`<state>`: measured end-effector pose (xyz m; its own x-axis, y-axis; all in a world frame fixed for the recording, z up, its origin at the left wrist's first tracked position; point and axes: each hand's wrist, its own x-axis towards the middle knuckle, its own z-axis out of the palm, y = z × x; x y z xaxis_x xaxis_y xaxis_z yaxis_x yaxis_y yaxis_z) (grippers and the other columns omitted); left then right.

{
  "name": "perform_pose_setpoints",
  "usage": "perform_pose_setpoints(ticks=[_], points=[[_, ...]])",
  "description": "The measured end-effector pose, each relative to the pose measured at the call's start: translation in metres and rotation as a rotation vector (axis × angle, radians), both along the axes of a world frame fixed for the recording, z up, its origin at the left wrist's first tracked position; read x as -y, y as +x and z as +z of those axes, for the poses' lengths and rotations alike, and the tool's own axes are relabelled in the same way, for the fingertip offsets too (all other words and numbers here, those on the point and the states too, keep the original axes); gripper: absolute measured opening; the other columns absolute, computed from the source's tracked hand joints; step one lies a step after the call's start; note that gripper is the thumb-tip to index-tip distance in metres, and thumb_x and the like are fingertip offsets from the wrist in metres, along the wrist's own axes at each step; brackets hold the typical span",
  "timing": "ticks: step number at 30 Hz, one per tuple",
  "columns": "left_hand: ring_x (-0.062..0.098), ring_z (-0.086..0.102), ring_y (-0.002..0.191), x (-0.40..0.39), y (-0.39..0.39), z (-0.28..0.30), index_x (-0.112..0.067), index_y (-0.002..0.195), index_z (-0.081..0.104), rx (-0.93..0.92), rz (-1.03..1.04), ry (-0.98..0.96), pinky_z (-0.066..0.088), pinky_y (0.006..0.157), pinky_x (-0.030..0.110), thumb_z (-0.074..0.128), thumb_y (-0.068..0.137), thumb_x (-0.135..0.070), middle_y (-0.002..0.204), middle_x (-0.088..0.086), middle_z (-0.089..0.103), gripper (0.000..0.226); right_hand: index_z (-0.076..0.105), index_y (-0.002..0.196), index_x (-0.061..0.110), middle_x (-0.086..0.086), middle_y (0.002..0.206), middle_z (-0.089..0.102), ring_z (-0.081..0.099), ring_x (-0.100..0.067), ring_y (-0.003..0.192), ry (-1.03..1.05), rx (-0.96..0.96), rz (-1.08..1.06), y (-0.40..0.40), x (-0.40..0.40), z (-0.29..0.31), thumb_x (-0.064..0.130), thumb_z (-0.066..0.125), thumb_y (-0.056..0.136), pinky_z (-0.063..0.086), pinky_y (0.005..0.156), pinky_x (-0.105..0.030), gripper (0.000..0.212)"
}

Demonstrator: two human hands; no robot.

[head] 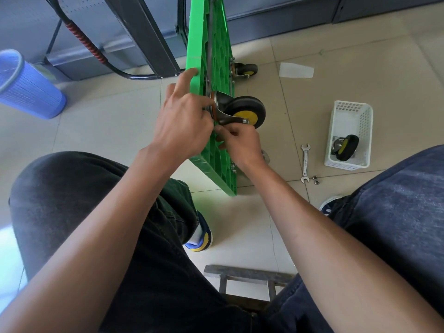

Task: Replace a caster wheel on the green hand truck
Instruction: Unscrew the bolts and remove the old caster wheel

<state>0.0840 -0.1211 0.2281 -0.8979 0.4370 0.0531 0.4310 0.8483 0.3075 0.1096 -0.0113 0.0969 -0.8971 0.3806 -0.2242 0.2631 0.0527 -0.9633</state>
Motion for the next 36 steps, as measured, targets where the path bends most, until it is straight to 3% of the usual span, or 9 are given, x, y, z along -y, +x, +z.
perform_pose_setpoints(ticks=[4,7,9,12,16,21,25,31,36], points=[[0.037,0.027,0.145,0.0,0.0,0.0,-0.015,0.115,0.076,0.009,0.01,0.006,0.031,0.115,0.047,0.044,0.088,-0.004,0.164,0.008,0.025,0.044,0.081,0.093,0.014,0.003,0.081,0.075,0.071,-0.022,0.08,0.033,-0.056,0.006,0.002,0.002,-0.003,0.027,0.072,0.095,0.059,0.079,-0.051,0.016],[0.035,0.026,0.146,0.001,-0.001,0.001,-0.019,0.115,0.076,0.023,0.02,0.021,0.03,0.116,0.046,0.045,0.087,-0.003,0.164,0.006,0.025,0.045,0.08,0.088,0.017,0.002,0.079,0.076,0.071,-0.024,0.078,0.012,-0.047,0.007,0.002,0.001,-0.002,0.026,0.073,0.094,0.059,0.08,-0.05,0.014],[0.034,0.026,0.146,0.001,-0.001,0.002,-0.021,0.114,0.077,0.027,0.02,0.026,0.03,0.116,0.045,0.045,0.087,-0.004,0.164,0.005,0.025,0.045,0.078,0.077,0.013,-0.009,0.075,0.074,0.068,-0.034,0.075,-0.025,-0.008,0.013,-0.001,-0.003,0.0,0.03,0.072,0.093,0.058,0.075,-0.047,0.024],[0.033,0.026,0.146,0.0,0.0,0.002,-0.021,0.111,0.078,0.035,0.032,0.029,0.03,0.116,0.044,0.047,0.087,-0.003,0.164,0.004,0.025,0.043,0.073,0.075,-0.004,-0.024,0.078,0.07,0.064,-0.044,0.077,-0.076,-0.006,0.039,-0.004,-0.005,0.001,0.042,0.072,0.092,0.047,0.067,-0.036,0.048],[0.032,0.026,0.146,-0.001,0.0,0.002,-0.019,0.111,0.078,0.028,0.042,0.025,0.031,0.115,0.044,0.047,0.088,-0.004,0.163,0.003,0.025,0.041,0.071,0.072,-0.006,-0.027,0.074,0.068,0.063,-0.047,0.073,-0.044,-0.034,0.042,-0.003,-0.003,-0.002,0.038,0.073,0.093,0.052,0.067,-0.048,0.049],[0.031,0.026,0.146,-0.001,-0.001,0.0,-0.02,0.114,0.077,0.033,0.045,0.035,0.029,0.117,0.044,0.047,0.087,-0.004,0.163,0.003,0.026,0.043,0.078,0.077,0.017,-0.002,0.074,0.074,0.07,-0.028,0.072,0.017,-0.053,0.048,-0.002,-0.003,-0.005,0.029,0.071,0.096,0.057,0.076,-0.051,0.023],[0.029,0.028,0.146,0.0,-0.001,0.0,-0.021,0.112,0.077,0.034,0.046,0.054,0.031,0.117,0.044,0.048,0.087,-0.004,0.162,0.003,0.027,0.042,0.081,0.088,0.013,0.002,0.074,0.074,0.069,-0.023,0.07,0.104,-0.095,0.015,0.0,0.0,-0.008,0.03,0.074,0.093,0.057,0.072,-0.05,0.02],[0.03,0.032,0.143,0.001,-0.002,-0.002,-0.02,0.104,0.079,0.041,0.051,0.058,0.035,0.115,0.045,0.048,0.086,-0.003,0.161,0.003,0.029,0.04,0.08,0.09,0.01,0.011,0.069,0.065,0.061,-0.009,0.066,0.186,-0.095,0.037,0.005,-0.003,-0.016,0.023,0.073,0.094,0.046,0.066,-0.028,0.015],[0.032,0.035,0.141,0.001,-0.003,-0.002,-0.02,0.098,0.08,0.03,0.054,0.045,0.038,0.113,0.045,0.048,0.085,-0.005,0.16,0.003,0.03,0.038,0.08,0.092,0.014,0.004,0.079,0.074,0.069,-0.019,0.074,0.044,-0.053,0.026,0.004,-0.003,-0.011,0.023,0.067,0.095,0.056,0.074,-0.035,0.016]])
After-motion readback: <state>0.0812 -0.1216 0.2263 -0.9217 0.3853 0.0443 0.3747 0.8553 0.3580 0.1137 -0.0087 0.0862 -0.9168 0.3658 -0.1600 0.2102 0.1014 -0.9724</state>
